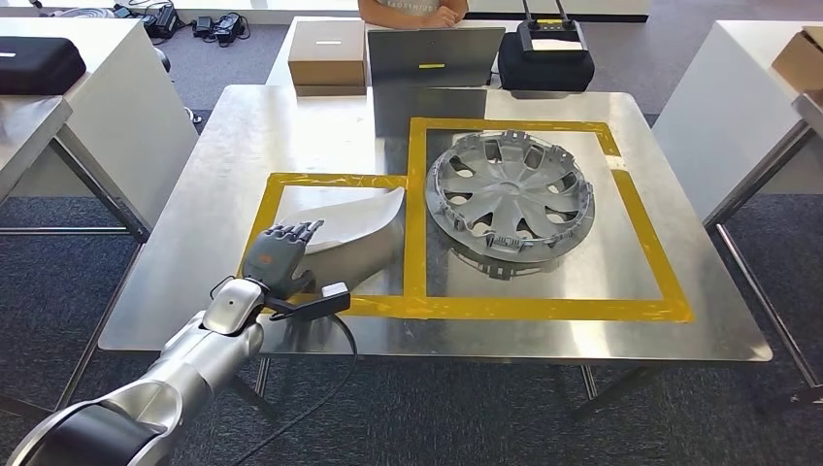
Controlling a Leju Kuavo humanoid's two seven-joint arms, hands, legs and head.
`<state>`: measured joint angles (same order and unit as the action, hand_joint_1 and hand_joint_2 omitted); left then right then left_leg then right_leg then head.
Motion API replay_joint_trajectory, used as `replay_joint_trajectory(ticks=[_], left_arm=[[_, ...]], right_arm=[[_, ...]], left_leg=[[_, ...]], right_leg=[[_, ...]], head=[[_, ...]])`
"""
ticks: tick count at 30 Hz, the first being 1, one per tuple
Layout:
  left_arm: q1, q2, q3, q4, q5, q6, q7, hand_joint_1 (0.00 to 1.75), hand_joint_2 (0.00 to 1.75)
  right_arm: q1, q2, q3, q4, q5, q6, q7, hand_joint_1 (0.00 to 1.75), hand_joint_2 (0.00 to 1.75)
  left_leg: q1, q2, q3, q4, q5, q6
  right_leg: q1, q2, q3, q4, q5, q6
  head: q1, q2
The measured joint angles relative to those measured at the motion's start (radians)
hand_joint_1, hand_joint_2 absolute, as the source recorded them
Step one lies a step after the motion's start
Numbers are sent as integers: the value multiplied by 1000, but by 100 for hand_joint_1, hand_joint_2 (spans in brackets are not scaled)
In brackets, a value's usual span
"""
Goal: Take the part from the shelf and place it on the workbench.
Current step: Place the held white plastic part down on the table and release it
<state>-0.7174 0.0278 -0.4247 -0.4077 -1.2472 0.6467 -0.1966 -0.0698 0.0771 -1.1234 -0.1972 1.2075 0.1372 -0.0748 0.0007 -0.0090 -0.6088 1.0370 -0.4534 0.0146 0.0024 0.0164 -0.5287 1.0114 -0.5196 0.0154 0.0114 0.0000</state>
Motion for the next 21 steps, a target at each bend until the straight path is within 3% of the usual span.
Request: replay_joint_trajectory(ticks=[4,10,13,14,16,19,21], left_arm=[[3,0,31,1,34,-2,-36,0,0],[20,-7,100,-4,132,4,-159,0,0],[34,-16,147,-22,280,-57,-285,0,0],[42,-23,175,-37,377,-126,-351,0,0],[72,-37,231,-98,613,-348,-456,0,0],[141,-52,268,-247,938,-703,-501,0,0],[192,-57,270,-360,1090,-852,-505,0,0]], right_arm=[[0,0,0,0,0,0,0,0,0],[0,0,0,0,0,0,-4,0,0],[0,0,0,0,-2,0,-7,0,0],[0,0,0,0,-3,0,-8,0,0],[0,0,0,0,-5,0,-12,0,0],[1,0,0,0,-11,0,-12,0,0],[1,0,-1,0,-20,0,-10,0,0]], left_leg=[[0,0,0,0,0,0],[0,0,0,0,0,0],[0,0,0,0,0,0],[0,0,0,0,0,0],[0,0,0,0,0,0],[0,1,0,0,0,-1],[0,1,0,0,-1,-1]], right_leg=[[0,0,0,0,0,0],[0,0,0,0,0,0],[0,0,0,0,0,0],[0,0,0,0,0,0],[0,0,0,0,0,0],[0,0,0,0,0,0],[0,0,0,0,0,0]], head=[[0,0],[0,0],[0,0],[0,0],[0,0],[0,0],[0,0]])
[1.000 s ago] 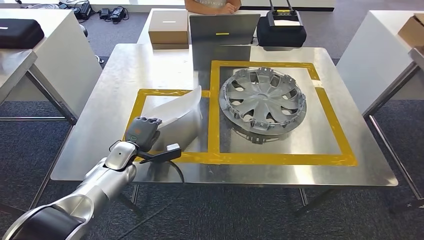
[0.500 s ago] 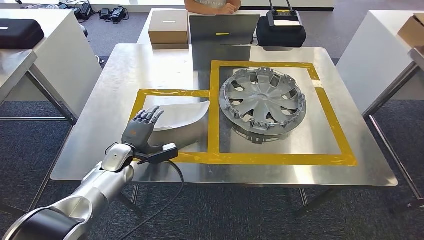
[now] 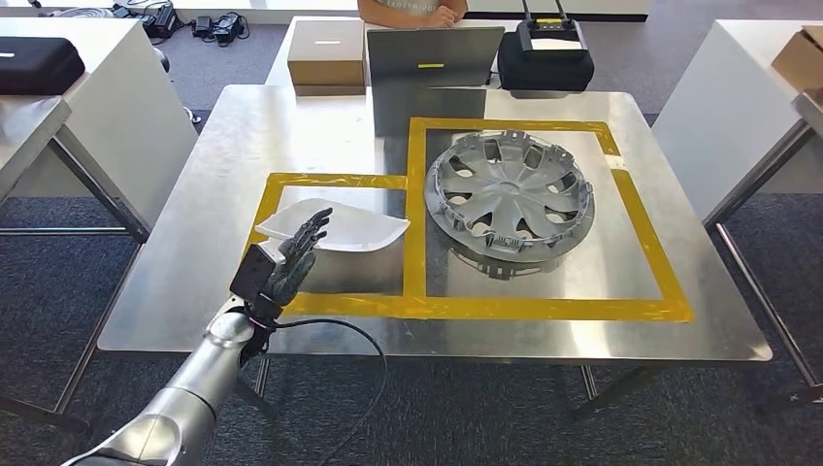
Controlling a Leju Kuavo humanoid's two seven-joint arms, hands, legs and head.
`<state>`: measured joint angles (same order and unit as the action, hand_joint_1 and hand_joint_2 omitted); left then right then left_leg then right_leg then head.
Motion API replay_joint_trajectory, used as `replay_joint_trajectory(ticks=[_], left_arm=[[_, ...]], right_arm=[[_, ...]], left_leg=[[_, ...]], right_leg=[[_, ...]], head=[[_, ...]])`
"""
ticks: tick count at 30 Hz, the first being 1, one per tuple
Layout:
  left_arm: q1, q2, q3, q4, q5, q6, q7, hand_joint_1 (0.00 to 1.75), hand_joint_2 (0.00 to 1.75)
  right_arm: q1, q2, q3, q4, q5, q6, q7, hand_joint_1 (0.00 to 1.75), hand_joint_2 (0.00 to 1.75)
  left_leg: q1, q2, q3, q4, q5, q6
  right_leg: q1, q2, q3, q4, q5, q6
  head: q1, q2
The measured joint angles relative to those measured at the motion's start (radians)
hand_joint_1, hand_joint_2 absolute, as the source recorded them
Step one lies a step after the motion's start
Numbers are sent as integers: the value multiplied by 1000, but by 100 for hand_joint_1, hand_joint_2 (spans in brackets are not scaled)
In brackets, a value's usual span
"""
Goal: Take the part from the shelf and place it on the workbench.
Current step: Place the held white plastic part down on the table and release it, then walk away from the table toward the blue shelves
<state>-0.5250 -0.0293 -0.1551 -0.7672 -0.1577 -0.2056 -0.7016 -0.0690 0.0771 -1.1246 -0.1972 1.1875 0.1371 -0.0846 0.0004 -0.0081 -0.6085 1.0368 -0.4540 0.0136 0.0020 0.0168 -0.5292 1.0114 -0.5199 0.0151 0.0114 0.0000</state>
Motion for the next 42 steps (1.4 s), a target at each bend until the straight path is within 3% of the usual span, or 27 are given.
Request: replay_joint_trajectory(ticks=[3,8,17,22,24,27,28,29,30,32,34,38,40,42], left_arm=[[64,-3,0,-145,105,-80,-1,0,0],[122,-3,0,-283,154,-107,-1,0,0],[187,22,0,-376,206,-102,2,0,0],[234,52,0,-411,209,-85,1,0,0],[250,62,1,-422,209,-76,1,0,0],[277,71,4,-435,208,-62,1,0,0],[286,73,5,-438,207,-58,1,0,0],[295,74,6,-442,205,-54,1,0,0],[302,74,7,-446,202,-50,1,0,0],[313,75,9,-459,197,-44,1,0,0],[322,77,10,-477,193,-37,2,0,0],[341,80,13,-503,190,-32,4,0,0],[345,81,15,-507,187,-31,7,0,0],[345,81,16,-508,184,-29,10,0,0]], right_arm=[[0,0,-1,0,-10,0,4,0,0],[0,0,-7,0,-22,0,8,0,0],[2,0,-8,0,-18,0,-10,0,0],[1,1,-8,0,-10,0,-9,0,0],[1,2,-8,0,-4,0,-10,0,0],[1,3,-7,0,4,0,-16,0,0],[1,3,-7,0,6,0,-18,0,0],[1,2,-6,0,8,0,-21,0,0],[1,2,-6,0,10,0,-23,0,0],[0,0,-6,0,15,0,-25,0,0],[-2,0,-4,0,17,0,-24,0,0],[-4,0,-2,0,17,0,-20,0,0],[-4,1,-1,0,17,0,-21,0,0],[-5,0,-1,0,17,0,-23,0,0]], left_leg=[[0,0,0,0,0,0],[0,0,0,0,0,0],[-4,0,0,1,-3,3],[-7,1,2,-3,-1,13],[-1,4,6,-14,6,20],[3,10,4,-19,11,24],[3,11,2,-18,12,23],[5,12,-1,-17,13,21],[7,13,-3,-14,15,18],[12,12,-9,-8,18,9],[13,9,-14,-3,23,-7],[14,5,-22,-4,35,-40],[17,5,-44,46,-17,-49],[18,5,-82,166,-109,-54]], right_leg=[[0,0,0,0,0,0],[0,0,-1,0,-1,-1],[-7,0,0,-1,-1,2],[-13,0,1,0,-2,12],[-12,-2,-11,30,-26,18],[-16,-6,-86,197,-118,27],[-19,-6,-109,249,-136,30],[-22,-7,-118,271,-134,33],[-24,-8,-108,254,-113,35],[-30,-12,-41,128,-53,39],[-28,-9,7,33,-17,33],[-22,-7,-4,17,-2,-7],[-23,-11,-19,12,16,-24],[-20,-12,-39,12,32,-33]], head=[[0,0],[0,0],[0,0],[-1,0],[2,0],[8,0],[8,0],[8,0],[8,0],[9,0],[9,0],[6,0],[1,0],[-4,0]])
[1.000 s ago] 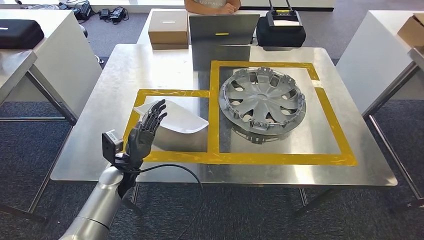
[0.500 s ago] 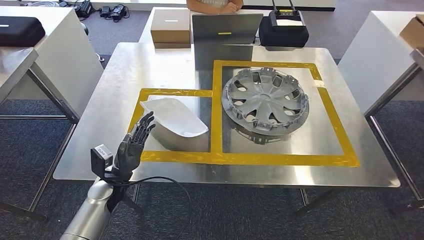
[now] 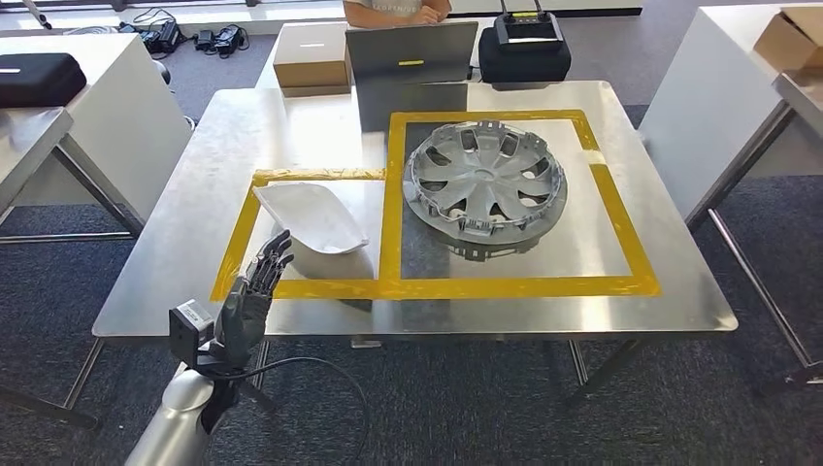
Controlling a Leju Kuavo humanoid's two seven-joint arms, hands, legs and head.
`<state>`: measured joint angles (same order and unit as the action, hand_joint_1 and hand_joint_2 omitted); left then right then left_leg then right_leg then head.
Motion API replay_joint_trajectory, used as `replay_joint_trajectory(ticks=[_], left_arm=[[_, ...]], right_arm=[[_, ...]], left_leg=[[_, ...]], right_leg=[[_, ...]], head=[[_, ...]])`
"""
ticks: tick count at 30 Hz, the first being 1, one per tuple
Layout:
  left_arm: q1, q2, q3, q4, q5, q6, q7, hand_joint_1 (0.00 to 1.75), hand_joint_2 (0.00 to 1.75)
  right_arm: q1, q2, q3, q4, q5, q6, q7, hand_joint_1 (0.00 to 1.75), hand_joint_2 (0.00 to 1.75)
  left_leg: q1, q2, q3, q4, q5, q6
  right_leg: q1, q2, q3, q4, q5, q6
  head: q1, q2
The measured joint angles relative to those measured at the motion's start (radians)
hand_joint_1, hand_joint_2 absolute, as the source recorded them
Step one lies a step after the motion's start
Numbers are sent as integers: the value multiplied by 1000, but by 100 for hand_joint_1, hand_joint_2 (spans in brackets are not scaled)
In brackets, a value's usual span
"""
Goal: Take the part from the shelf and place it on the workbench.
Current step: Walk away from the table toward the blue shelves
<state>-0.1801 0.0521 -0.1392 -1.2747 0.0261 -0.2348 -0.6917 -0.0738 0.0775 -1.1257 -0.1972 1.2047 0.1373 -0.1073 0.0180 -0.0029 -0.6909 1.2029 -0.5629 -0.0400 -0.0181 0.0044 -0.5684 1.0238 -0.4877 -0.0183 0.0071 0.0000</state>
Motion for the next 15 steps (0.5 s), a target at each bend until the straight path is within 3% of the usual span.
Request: replay_joint_trajectory(ticks=[1,2,3,5,7,8,11,12,13,15], left_arm=[[0,0,0,0,-1,1,1,0,0],[0,0,0,1,-2,1,2,0,0],[0,0,0,2,-4,2,3,0,0],[-4,0,0,3,-5,2,3,0,0],[-15,-1,0,3,-7,2,4,0,0],[-23,-1,0,4,-7,2,5,0,0],[-39,-4,0,11,-9,2,10,0,0],[-43,-6,0,15,-10,2,11,0,0],[-48,-9,0,18,-11,2,12,0,0],[-57,-13,0,27,-14,0,13,0,0]], right_arm=[[0,0,0,0,0,0,-1,0,0],[0,0,0,0,0,0,-1,0,0],[0,0,0,0,0,0,-1,0,0],[0,0,0,0,-1,0,-1,0,0],[-1,0,0,0,-2,0,-2,0,0],[-2,0,0,0,-3,0,-2,0,0],[-3,-1,0,0,-8,0,-2,0,0],[-2,-2,0,0,-11,0,-2,0,0],[-1,-3,0,0,-14,0,-2,0,0],[-1,-4,0,0,-19,1,-4,0,0]], left_leg=[[0,0,-13,58,-31,-1],[0,0,-14,92,-43,-1],[0,0,4,91,-35,1],[-3,0,89,-13,8,10],[-9,-1,171,-137,26,21],[-12,-1,188,-169,25,26],[-15,2,179,-186,40,44],[-13,4,173,-190,50,51],[-10,6,165,-194,62,59],[-9,9,140,-195,85,67]], right_leg=[[3,0,-11,1,8,-1],[5,-1,-22,2,16,-2],[7,-1,-33,3,23,-2],[10,0,-51,6,37,1],[13,0,-63,9,50,10],[12,0,-65,9,56,15],[10,1,-70,5,73,35],[10,2,-75,14,61,41],[9,2,-87,40,31,46],[7,2,-124,150,-65,53]], head=[[-1,0],[-2,0],[-2,0],[-3,0],[-3,0],[-3,0],[-4,0],[-2,0],[0,0],[6,0]])
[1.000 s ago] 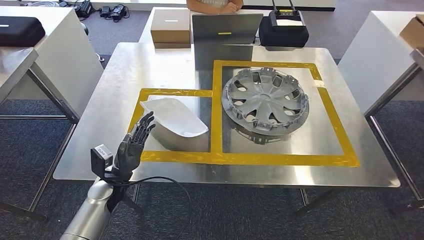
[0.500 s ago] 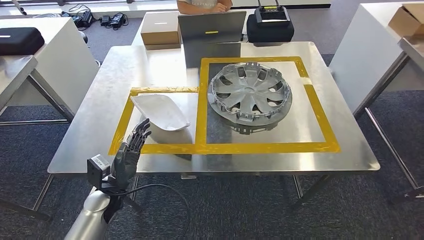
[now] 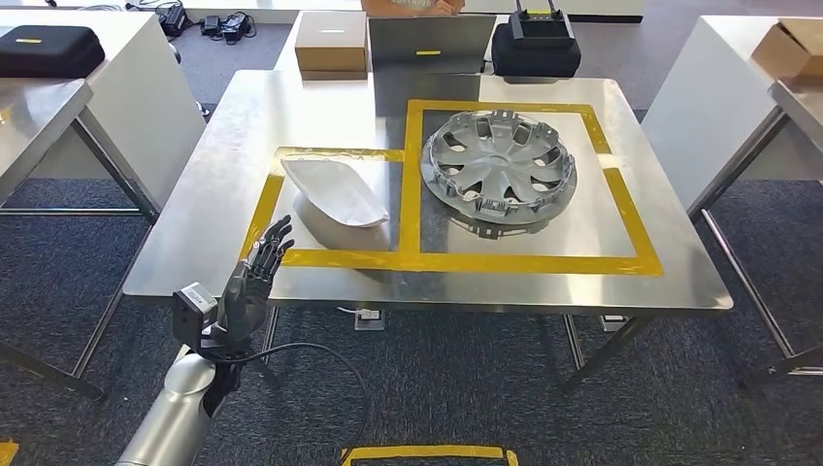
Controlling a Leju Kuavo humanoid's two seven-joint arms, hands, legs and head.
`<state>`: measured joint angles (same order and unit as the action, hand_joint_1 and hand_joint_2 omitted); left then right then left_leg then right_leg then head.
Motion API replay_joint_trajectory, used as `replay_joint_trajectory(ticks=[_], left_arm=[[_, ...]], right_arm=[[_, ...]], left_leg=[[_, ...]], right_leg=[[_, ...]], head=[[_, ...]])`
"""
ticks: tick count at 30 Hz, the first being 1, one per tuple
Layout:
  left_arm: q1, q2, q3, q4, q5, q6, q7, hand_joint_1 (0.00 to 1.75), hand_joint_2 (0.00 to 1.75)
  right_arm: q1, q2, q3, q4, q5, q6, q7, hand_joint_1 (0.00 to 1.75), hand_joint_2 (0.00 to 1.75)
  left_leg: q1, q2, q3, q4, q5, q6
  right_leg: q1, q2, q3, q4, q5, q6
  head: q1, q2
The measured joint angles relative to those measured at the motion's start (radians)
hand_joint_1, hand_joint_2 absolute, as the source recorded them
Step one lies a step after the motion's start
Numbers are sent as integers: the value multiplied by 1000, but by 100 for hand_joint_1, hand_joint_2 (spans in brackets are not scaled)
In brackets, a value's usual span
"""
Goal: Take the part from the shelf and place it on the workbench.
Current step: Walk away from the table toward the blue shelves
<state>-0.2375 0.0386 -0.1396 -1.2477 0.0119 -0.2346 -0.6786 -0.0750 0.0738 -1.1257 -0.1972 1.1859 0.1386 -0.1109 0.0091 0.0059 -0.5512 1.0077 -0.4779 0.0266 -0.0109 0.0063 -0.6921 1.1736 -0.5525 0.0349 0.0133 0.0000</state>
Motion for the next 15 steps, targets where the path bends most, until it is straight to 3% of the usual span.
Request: replay_joint_trajectory(ticks=[1,2,3,4,5,7,8,9,11,12,13,15], left_arm=[[-3,-2,0,6,-1,-1,0,0,0],[-5,-3,0,12,-2,-3,0,0,0],[-6,-4,0,18,-2,-3,0,0,0],[-8,-5,0,23,-2,-4,-1,0,0],[-8,-6,0,28,-2,-4,-1,0,0],[-10,-9,0,33,-2,-4,-2,0,0],[-10,-9,0,35,-3,-4,-3,0,0],[-11,-10,-1,37,-3,-5,-4,0,0],[-10,-11,-1,41,-3,-5,-5,0,0],[-8,-12,-1,43,-3,-5,-5,0,0],[-6,-11,-1,46,-3,-5,-6,0,0],[0,-9,-1,49,-2,-3,-8,0,0]], right_arm=[[0,0,0,0,-1,0,-1,0,0],[0,-1,0,0,-2,1,-2,0,0],[0,-2,0,0,-2,1,-3,0,0],[0,-3,0,0,-2,0,-4,0,0],[0,-4,0,0,-2,0,-5,0,0],[-2,-7,0,0,-2,0,-7,0,0],[-2,-7,0,0,-2,0,-9,0,0],[-2,-8,0,0,-2,0,-10,0,0],[0,-8,0,0,-2,0,-13,0,0],[0,-8,0,0,-2,0,-14,0,0],[0,-9,0,0,-2,0,-15,0,0],[1,-9,0,0,-2,-1,-15,0,0]], left_leg=[[0,1,-14,1,11,1],[0,2,-28,2,21,0],[0,4,-42,4,30,-2],[0,4,-55,6,39,-4],[0,5,-67,10,47,-7],[-1,6,-85,17,61,-17],[-1,6,-89,19,67,-23],[-2,6,-90,19,74,-29],[0,5,-91,16,85,-43],[1,3,-97,23,75,-49],[2,2,-106,45,46,-54],[4,-1,-138,146,-51,-62]], right_leg=[[-1,0,-16,63,-37,3],[-1,0,-21,108,-52,6],[-2,0,-11,121,-45,7],[-3,-1,18,99,-21,7],[-3,-1,65,42,4,6],[-1,-2,161,-94,18,-3],[1,-1,189,-139,13,-10],[4,0,198,-158,6,-18],[6,-1,188,-162,19,-34],[4,-3,179,-162,30,-42],[3,-4,169,-164,41,-50],[2,-6,142,-165,64,-58]], head=[[2,0],[3,0],[3,0],[4,0],[4,0],[4,0],[3,0],[3,0],[3,0],[3,0],[1,0],[-3,0]])
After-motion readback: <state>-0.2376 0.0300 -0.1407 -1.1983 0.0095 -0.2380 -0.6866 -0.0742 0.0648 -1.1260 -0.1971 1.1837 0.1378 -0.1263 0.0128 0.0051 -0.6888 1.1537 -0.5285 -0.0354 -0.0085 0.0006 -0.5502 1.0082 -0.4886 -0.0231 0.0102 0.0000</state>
